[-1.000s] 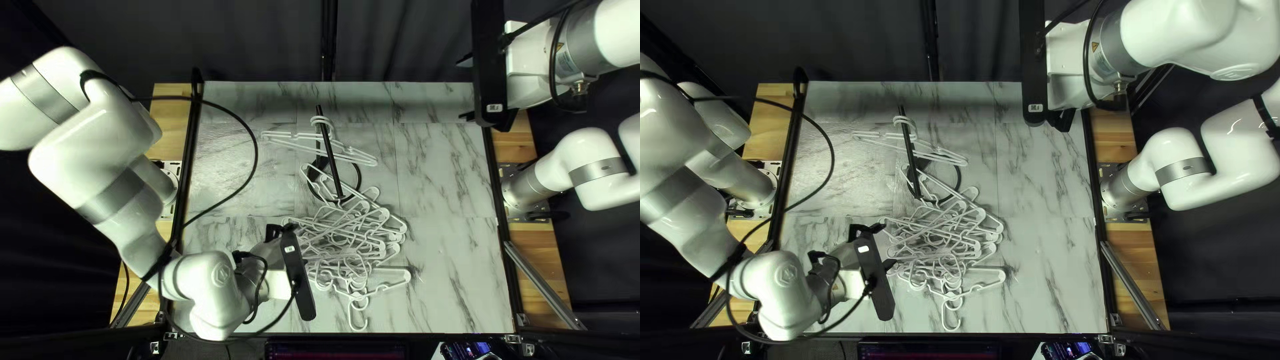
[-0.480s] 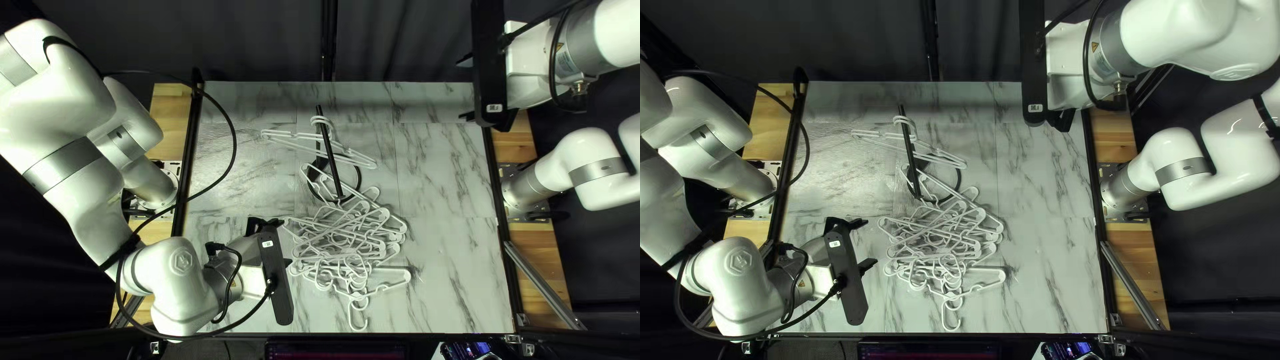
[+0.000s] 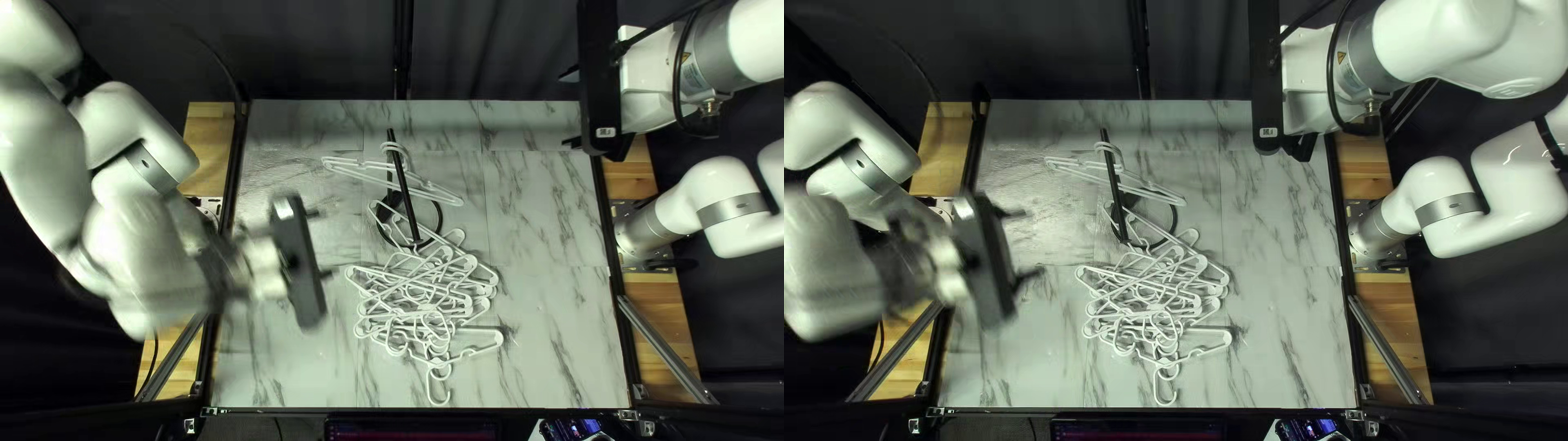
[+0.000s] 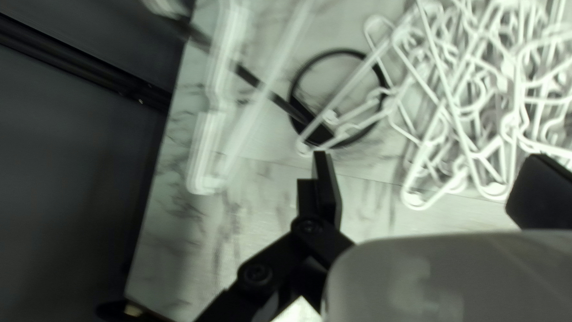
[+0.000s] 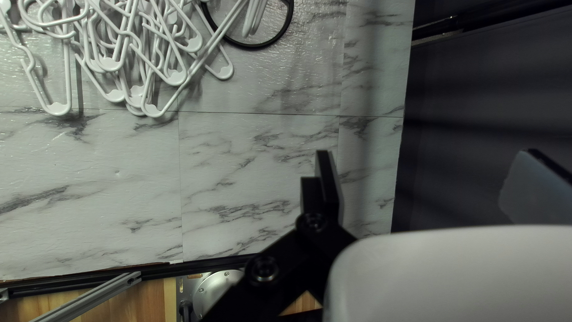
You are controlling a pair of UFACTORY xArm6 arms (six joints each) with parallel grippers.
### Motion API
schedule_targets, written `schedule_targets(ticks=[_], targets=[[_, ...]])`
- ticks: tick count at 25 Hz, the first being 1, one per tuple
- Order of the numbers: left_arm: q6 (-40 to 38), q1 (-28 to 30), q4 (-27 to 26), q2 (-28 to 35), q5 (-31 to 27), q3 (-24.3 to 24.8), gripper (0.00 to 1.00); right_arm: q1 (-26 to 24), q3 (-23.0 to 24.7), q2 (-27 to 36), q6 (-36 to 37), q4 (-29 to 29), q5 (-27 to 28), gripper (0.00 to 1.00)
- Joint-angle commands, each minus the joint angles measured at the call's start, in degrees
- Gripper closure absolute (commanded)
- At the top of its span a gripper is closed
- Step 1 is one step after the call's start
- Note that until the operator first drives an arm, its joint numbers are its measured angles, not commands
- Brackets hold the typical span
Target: Remove hangers from rack and place onto table
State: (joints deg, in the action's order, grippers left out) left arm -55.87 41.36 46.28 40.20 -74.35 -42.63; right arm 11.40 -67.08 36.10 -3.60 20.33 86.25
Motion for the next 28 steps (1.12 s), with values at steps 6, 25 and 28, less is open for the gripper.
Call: schedule_targets(ticks=[6, 25, 28], targets=[[30.0, -19.6, -19.4, 18.6, 7.8, 0.7, 0.0, 0.0, 0.0, 0.0, 0.0, 0.0, 0.0, 0.0], [71.3, -60.4, -55.2, 17.7, -6.1, -20.0, 0.0, 0.0, 0.0, 0.0, 0.0, 0.0, 0.0, 0.0], [71.0, -60.4, -54.5, 16.6, -8.7, -23.7, 0.0, 0.0, 0.0, 0.0, 0.0, 0.0, 0.0, 0.0]])
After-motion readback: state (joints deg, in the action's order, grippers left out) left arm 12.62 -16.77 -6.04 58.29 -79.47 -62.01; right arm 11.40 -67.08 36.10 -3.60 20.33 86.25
